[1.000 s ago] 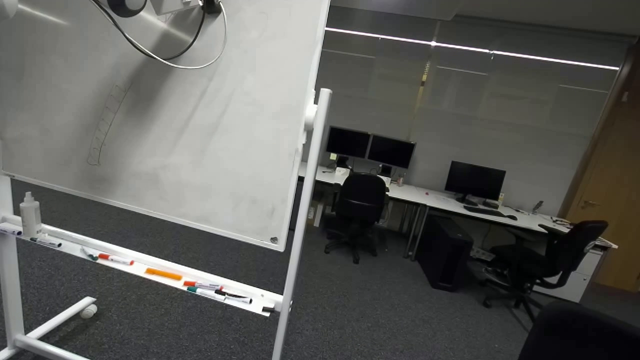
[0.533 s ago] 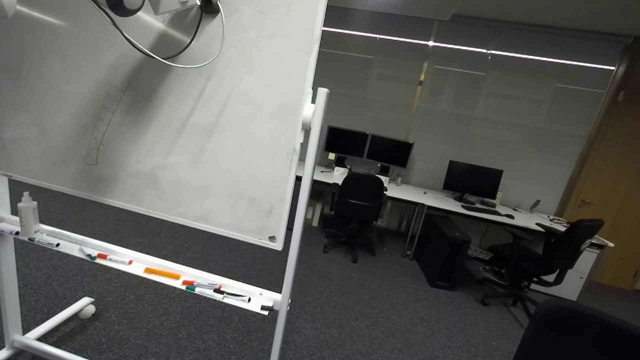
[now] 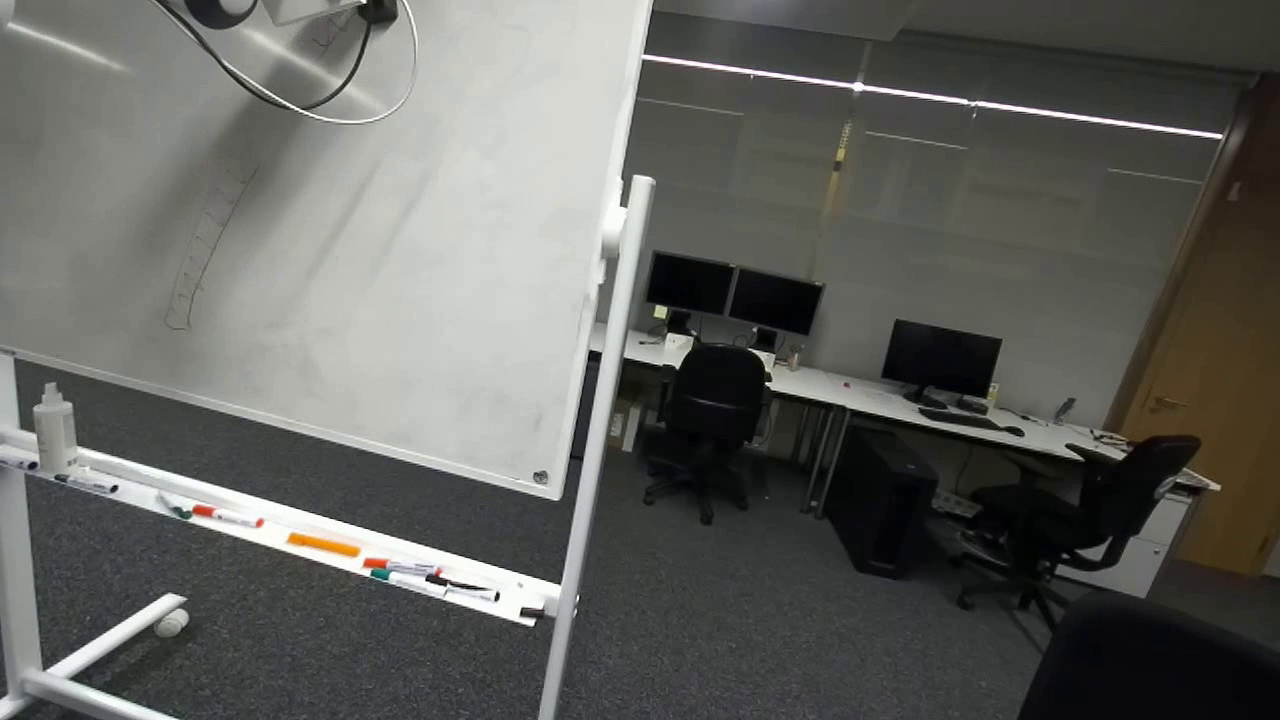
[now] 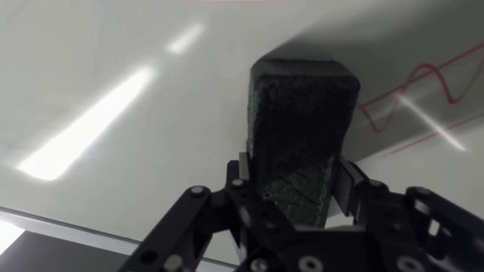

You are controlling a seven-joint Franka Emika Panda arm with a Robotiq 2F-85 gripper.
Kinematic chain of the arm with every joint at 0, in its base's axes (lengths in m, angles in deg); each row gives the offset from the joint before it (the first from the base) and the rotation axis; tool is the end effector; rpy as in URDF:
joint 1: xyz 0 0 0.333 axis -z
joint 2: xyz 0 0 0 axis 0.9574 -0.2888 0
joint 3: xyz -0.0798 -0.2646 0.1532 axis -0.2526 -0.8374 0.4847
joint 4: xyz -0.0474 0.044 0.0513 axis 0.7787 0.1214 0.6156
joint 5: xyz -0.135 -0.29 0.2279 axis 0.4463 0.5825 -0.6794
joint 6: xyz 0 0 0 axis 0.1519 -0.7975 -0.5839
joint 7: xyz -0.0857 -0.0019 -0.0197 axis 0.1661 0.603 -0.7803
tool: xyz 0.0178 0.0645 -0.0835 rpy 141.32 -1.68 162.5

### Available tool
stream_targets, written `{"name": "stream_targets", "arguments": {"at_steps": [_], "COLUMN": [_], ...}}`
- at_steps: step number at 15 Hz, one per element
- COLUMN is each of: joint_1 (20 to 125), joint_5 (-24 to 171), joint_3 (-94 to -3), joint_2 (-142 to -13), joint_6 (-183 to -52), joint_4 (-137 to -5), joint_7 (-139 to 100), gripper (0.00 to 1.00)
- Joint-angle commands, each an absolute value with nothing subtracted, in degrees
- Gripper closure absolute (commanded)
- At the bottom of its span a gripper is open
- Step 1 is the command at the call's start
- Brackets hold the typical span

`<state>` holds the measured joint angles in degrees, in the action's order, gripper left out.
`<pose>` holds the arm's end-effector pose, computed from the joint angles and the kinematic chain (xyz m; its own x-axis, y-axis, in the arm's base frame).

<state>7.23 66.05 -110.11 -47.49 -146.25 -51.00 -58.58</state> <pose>0.4707 -0.1317 0.9661 -0.1157 0.3181 0.9410 -0.0209 -0.9479 0.3179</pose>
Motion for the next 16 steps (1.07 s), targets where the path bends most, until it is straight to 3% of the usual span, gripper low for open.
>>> {"name": "stream_targets", "arguments": {"at_steps": [1, 4, 13, 16], "joint_1": [6.19, 7.17, 27.77, 29.28], "joint_5": [67.97, 71.5, 72.63, 76.18], "joint_3": [-104.78, -100.52, -77.17, -77.0], "joint_2": [-47.92, -46.46, -39.26, -38.18], "joint_6": [-147.08, -149.42, -154.07, -155.65], "joint_4": [-56.24, -59.7, -74.87, -78.57], "joint_7": [-59.64, -60.06, -70.12, -67.41], "gripper": [0.7, 0.7, 0.7, 0.7]}}
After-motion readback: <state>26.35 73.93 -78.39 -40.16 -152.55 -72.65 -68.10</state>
